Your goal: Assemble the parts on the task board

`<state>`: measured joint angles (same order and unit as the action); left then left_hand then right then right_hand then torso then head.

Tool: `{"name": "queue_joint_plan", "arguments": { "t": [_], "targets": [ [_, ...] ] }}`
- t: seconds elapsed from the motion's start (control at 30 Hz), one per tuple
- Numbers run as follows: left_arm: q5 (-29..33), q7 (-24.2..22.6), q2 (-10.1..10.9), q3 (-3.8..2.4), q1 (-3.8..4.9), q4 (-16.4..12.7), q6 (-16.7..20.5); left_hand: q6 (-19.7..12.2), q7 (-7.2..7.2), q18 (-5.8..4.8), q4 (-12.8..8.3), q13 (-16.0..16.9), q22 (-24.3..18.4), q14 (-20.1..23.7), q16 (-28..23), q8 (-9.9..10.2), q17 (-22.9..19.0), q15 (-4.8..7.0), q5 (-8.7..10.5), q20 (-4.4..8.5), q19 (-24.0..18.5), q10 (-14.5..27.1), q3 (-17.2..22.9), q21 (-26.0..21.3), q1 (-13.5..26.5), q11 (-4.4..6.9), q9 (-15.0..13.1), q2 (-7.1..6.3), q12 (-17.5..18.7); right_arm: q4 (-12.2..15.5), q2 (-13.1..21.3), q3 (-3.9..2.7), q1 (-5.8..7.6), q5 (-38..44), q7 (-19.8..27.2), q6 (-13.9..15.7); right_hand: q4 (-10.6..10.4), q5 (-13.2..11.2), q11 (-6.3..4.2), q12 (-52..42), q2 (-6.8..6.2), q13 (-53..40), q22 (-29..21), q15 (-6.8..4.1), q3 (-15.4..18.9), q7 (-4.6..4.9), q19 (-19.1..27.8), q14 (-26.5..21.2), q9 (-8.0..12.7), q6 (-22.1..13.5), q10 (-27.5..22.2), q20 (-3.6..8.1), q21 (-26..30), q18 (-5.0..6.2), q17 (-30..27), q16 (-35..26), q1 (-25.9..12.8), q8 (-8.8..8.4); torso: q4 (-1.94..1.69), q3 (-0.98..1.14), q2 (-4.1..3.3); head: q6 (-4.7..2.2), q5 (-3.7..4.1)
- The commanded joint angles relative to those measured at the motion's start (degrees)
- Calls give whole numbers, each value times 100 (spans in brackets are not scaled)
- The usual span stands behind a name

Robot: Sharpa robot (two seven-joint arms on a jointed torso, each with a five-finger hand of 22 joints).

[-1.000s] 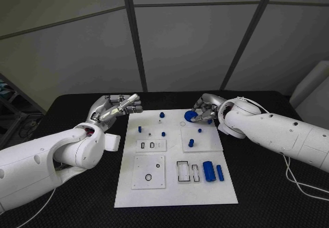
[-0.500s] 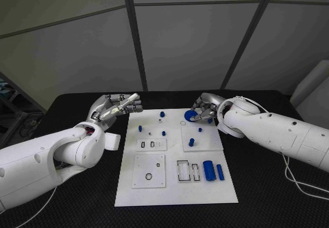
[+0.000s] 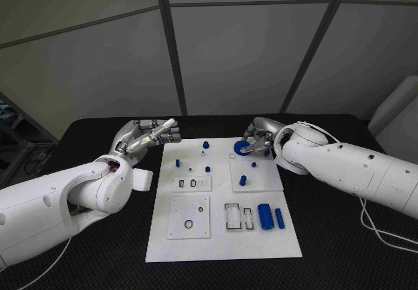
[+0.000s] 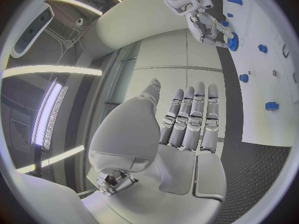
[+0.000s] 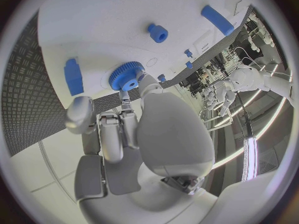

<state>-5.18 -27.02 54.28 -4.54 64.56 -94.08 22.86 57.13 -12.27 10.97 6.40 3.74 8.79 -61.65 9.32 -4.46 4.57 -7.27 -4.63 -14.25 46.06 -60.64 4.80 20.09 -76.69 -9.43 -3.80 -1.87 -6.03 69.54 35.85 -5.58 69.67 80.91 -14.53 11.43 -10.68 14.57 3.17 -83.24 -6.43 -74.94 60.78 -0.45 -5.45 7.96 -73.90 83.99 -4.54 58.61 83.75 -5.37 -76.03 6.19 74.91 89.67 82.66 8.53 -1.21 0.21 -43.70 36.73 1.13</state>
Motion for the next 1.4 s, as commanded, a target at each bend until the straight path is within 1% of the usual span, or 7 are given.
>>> {"name": "queue_joint_plan", "arguments": {
  "t": [0.03,0.33,0.57,0.67,0.87,1.03,1.4],
  "targets": [
    [-43,-8,-3,-6,10,-7,-77,30,-27,-45,-31,-1,-8,-28,-18,30,3,-11,34,8,-10,-33,12,22,1,-16,-1,52,25,39,-14,-1,7,372,-72,139,29,-88,-39,-116,99,-860,57,-66,-73,-42,-68,596,-15,104,233,14,-34,-60,1487,25,34,43,-1,0,0,4,-7],
    [-43,9,4,-6,10,-11,-80,30,-28,-45,-34,-2,-9,-26,-23,33,2,-13,36,7,-12,-31,12,22,0,-18,0,54,29,181,-17,-1,5,757,-78,310,71,-66,-53,-138,94,-888,104,-82,-147,-55,-91,600,-1,151,244,33,-60,-70,1505,32,45,17,-3,1,-1,13,-15],
    [-43,19,16,-6,10,-22,-94,29,-30,-46,-38,-3,-10,-25,-27,37,2,-14,36,7,-14,-29,15,21,-2,-19,1,60,34,630,92,-2,3,890,55,718,73,380,-48,-139,17,-900,133,-79,-275,-47,-101,601,34,175,237,37,-77,-75,1509,33,-35,-69,18,-3,7,1,-21],
    [-43,17,22,-6,10,-30,-96,29,-33,-46,-40,-4,-11,-24,-31,40,1,-15,35,6,-15,-27,20,21,-4,-21,1,70,38,864,130,-2,3,1006,107,913,110,654,-58,-122,-8,-889,137,-88,-378,-55,-102,601,39,207,223,44,-81,-74,1509,33,-3,-90,6,-8,8,5,-4],
    [-43,19,29,-6,11,-27,-101,29,-33,-46,-40,-4,-11,-24,-31,40,1,-15,35,6,-15,-27,20,21,-4,-21,1,70,38,1156,19,-3,4,1315,148,1062,121,737,-61,-110,-29,-879,154,-89,-430,-57,-109,601,41,227,213,46,-89,-78,1509,33,-10,-102,-7,-3,0,-2,-3],
    [-43,35,21,-6,12,-28,-124,29,-33,-46,-40,-4,-11,-24,-31,40,1,-15,35,6,-15,-27,20,21,-4,-21,1,70,38,1103,-229,-1,5,1460,156,1040,126,694,-57,-104,-55,-875,165,-88,-459,-52,-113,601,45,224,209,46,-94,-80,1509,33,-28,-120,-8,-6,0,8,13],
    [-43,41,-10,-7,18,-18,-133,29,-34,-47,-42,-4,-12,-23,-35,43,1,-16,34,6,-17,-25,24,21,-5,-22,2,78,42,630,-833,7,6,1551,172,838,128,556,-51,-92,-85,-867,157,-83,-519,-46,-104,601,50,229,201,43,-89,-79,1509,33,-80,-155,-15,0,-6,23,-17]
  ]
}}
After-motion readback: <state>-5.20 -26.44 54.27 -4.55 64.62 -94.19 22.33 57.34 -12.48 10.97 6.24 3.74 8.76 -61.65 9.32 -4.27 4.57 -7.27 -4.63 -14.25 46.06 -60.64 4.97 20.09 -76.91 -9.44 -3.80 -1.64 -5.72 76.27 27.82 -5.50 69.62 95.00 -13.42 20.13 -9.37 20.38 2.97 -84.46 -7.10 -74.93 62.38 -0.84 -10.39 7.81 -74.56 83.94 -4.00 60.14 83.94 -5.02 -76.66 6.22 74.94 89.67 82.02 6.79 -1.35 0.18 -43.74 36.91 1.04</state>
